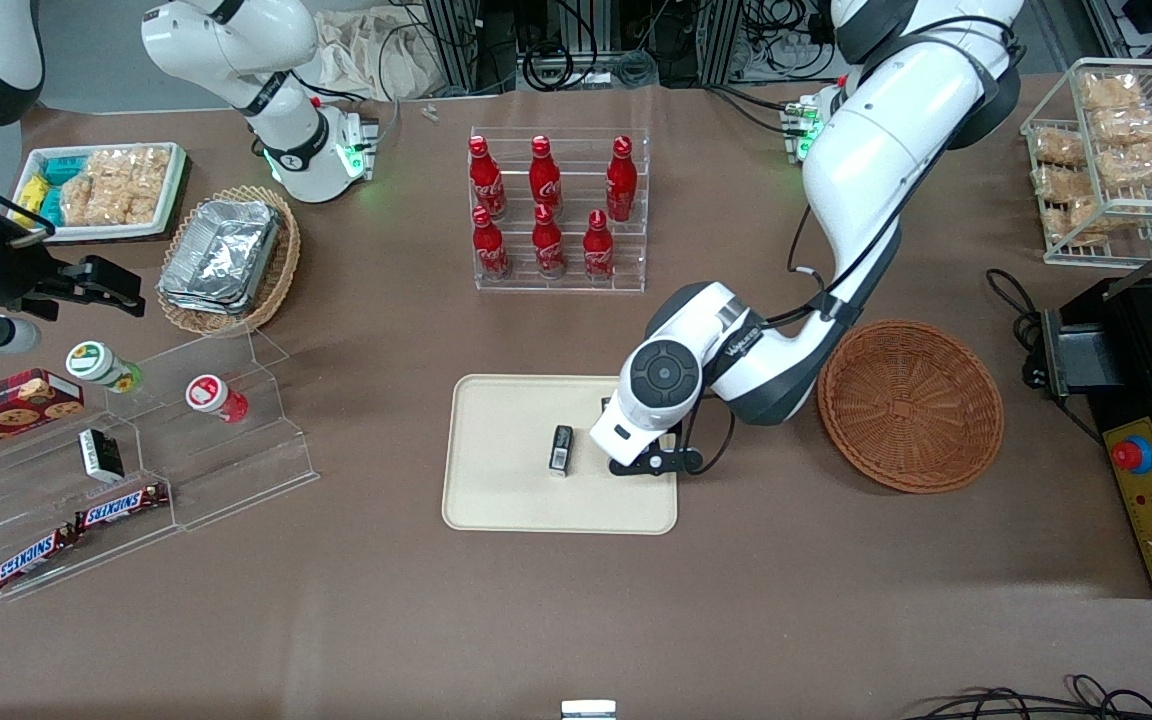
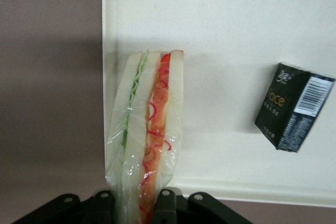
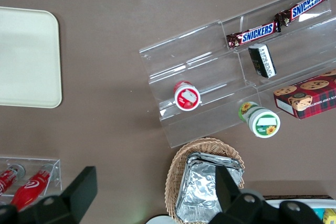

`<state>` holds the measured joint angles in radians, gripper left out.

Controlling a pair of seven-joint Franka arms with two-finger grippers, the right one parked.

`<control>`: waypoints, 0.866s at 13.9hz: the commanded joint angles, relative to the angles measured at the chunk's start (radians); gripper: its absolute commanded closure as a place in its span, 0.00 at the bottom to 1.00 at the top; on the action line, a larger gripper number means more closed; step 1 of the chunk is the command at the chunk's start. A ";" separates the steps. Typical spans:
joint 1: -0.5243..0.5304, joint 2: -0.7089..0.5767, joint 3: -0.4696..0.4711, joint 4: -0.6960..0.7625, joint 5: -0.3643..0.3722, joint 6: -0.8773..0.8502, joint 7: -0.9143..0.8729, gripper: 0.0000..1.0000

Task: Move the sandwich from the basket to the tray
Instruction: 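Carry the sandwich over the cream tray beside the black box, then lower the sandwich onto the tray and open the left gripper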

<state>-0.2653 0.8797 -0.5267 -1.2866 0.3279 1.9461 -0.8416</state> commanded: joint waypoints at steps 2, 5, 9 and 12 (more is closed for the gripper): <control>-0.014 0.053 -0.003 0.033 0.068 0.033 -0.007 0.93; -0.011 0.048 -0.003 0.035 0.071 0.043 -0.008 0.00; -0.005 -0.005 -0.003 0.026 0.076 0.027 -0.014 0.00; 0.050 -0.140 -0.004 -0.040 0.071 -0.021 -0.005 0.00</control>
<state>-0.2602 0.8550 -0.5269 -1.2598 0.3879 1.9777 -0.8415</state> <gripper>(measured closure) 0.053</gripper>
